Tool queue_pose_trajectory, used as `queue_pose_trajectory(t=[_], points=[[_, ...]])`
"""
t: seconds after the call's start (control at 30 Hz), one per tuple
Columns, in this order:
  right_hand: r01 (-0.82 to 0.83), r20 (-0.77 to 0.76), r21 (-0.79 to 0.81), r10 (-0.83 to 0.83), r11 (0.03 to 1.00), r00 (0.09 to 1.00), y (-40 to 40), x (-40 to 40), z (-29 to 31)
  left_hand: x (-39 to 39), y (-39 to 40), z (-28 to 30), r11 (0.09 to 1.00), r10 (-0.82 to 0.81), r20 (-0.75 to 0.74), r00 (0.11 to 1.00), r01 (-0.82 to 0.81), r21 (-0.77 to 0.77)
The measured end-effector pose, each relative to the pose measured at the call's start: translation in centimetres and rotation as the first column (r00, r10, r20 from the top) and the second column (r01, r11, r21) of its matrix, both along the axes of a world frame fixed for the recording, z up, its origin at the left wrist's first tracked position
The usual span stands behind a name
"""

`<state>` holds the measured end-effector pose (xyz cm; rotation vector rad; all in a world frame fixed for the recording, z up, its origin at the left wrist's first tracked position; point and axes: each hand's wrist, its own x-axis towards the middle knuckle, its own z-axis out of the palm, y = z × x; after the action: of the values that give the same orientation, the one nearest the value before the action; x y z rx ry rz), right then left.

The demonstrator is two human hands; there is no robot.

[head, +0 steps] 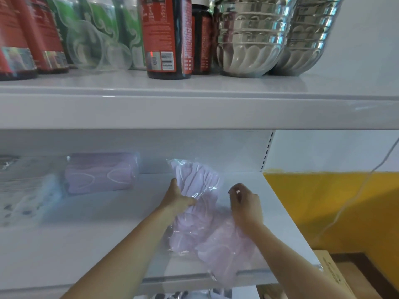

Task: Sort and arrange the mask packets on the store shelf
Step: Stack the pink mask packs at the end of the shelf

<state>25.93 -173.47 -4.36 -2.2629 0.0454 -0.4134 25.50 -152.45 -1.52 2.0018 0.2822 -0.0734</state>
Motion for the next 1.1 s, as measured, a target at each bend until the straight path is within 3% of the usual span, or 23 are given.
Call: queue_pose_trajectory(t=[0.07,0.13,0.2,0.27,0.4,0.53,0.67,0.8,0.93,1.0,1.1], points=[[-0.054,0.039,0.219,0.047,0.974,0.998,-0.2,0.0,1.6,0.0,1.3,0.1,0.997,-0.062,-0.004,0.998,0.062,0.038],[-0.053,0.085,0.333,0.027,0.941,0.996,0.2,0.7,3.4,0.2,2.1,0.1,0.986,-0.157,-0.024,0.987,0.158,0.047],[-0.039,0.127,0.266,0.005,0.963,0.992,1.2,1.6,4.5,-0.4,2.0,0.7,0.973,-0.229,-0.048,0.972,0.230,0.030],[0.003,0.143,0.096,-0.017,0.995,0.990,2.5,2.3,4.5,-0.6,1.7,1.0,0.956,-0.293,-0.064,0.954,0.293,-0.003],[0.094,0.138,-0.126,-0.076,0.988,0.987,4.9,3.1,2.8,-1.0,1.0,1.9,0.941,-0.338,-0.118,0.934,0.337,-0.028],[0.130,0.093,-0.069,-0.123,0.989,0.988,6.3,3.2,2.6,-1.5,1.0,1.8,0.914,-0.379,-0.121,0.918,0.391,0.104],[-0.043,0.059,0.137,0.035,0.990,0.998,5.0,3.5,2.6,-2.2,1.3,2.6,0.885,-0.398,-0.075,0.914,0.404,0.232],[-0.286,-0.002,0.348,0.306,0.893,0.952,0.7,3.5,2.1,-2.1,3.6,6.5,0.757,-0.441,0.024,0.897,0.357,0.547],[-0.497,-0.052,0.498,0.596,0.711,0.801,-1.3,2.6,1.8,-2.6,4.2,11.3,0.526,-0.502,0.004,0.865,0.302,0.795],[-0.533,-0.019,0.508,0.627,0.677,0.779,-0.8,1.7,1.6,-3.1,3.6,12.0,0.410,-0.528,-0.044,0.848,0.300,0.861],[-0.495,-0.014,0.493,0.576,0.715,0.818,-0.4,0.4,1.0,-3.3,3.2,9.7,0.394,-0.516,-0.157,0.842,0.396,0.829]])
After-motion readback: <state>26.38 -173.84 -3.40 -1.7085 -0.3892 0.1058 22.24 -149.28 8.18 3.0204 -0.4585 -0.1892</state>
